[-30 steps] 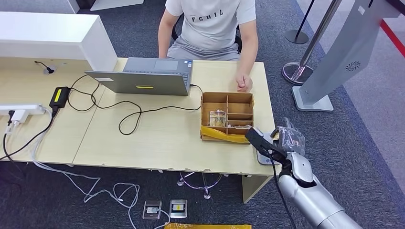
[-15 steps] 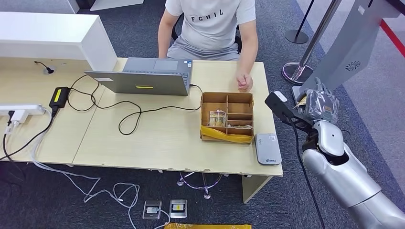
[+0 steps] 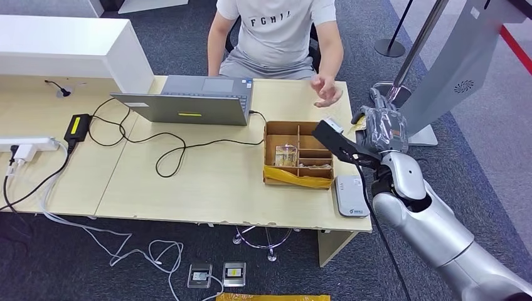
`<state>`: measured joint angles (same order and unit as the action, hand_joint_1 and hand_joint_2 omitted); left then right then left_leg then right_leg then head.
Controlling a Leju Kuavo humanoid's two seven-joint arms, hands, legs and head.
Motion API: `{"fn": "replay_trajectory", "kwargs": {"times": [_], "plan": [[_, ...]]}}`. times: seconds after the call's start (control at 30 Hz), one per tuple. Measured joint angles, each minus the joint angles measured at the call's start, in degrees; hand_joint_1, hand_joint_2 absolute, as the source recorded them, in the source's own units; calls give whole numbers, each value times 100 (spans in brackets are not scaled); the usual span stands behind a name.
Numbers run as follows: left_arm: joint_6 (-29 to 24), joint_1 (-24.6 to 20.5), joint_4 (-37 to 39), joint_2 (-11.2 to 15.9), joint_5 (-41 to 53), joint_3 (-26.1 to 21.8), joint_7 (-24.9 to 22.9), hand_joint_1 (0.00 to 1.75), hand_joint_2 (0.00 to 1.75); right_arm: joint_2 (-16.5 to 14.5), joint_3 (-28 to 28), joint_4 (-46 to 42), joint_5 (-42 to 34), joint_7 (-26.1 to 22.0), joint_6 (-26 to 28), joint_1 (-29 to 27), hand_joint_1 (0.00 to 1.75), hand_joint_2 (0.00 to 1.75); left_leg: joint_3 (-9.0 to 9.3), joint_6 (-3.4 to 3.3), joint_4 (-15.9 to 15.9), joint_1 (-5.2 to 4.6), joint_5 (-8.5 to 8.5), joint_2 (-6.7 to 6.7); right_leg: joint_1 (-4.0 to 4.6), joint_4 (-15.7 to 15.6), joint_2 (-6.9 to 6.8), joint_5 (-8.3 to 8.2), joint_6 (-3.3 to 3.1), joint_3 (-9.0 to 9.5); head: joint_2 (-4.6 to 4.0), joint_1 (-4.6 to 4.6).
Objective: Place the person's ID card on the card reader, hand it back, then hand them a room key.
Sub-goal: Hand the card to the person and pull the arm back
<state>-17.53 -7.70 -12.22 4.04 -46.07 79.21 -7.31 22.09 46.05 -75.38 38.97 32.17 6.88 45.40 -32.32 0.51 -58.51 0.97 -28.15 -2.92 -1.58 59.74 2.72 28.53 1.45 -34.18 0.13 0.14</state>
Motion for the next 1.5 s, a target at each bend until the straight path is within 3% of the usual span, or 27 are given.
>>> {"fn": "replay_trajectory", "kwargs": {"times": [0.6,0.63,0.77,0.8,1.17,1.5], "plan": [[7,0,0,3,-84,0,-119,0,0,-545,400,560,-85,-283,302,41,175,175,1,0,0,0,0,0,0,0,0,0,0,-2,0,-1],[5,1,0,3,-87,0,-119,0,0,-566,409,591,-74,-285,310,42,169,175,0,0,0,0,0,-1,0,0,0,0,0,-2,0,-1],[5,2,0,5,-90,0,-119,0,0,-621,419,690,-8,-273,384,43,4,175,0,0,0,0,0,-2,0,0,0,0,0,-2,0,0],[5,2,0,6,-85,0,-120,0,0,-630,422,711,23,-268,403,44,0,175,0,0,0,0,0,-1,0,0,0,0,-1,-3,0,0],[23,5,0,9,-61,0,-128,0,0,-642,521,832,225,-116,293,41,0,175,6,0,0,0,0,4,0,0,3,0,-1,-4,0,1],[25,12,0,11,-66,0,-119,0,0,-372,514,693,242,119,-51,36,0,175,8,0,-1,0,0,8,0,-1,8,0,-1,-4,0,0]]}}
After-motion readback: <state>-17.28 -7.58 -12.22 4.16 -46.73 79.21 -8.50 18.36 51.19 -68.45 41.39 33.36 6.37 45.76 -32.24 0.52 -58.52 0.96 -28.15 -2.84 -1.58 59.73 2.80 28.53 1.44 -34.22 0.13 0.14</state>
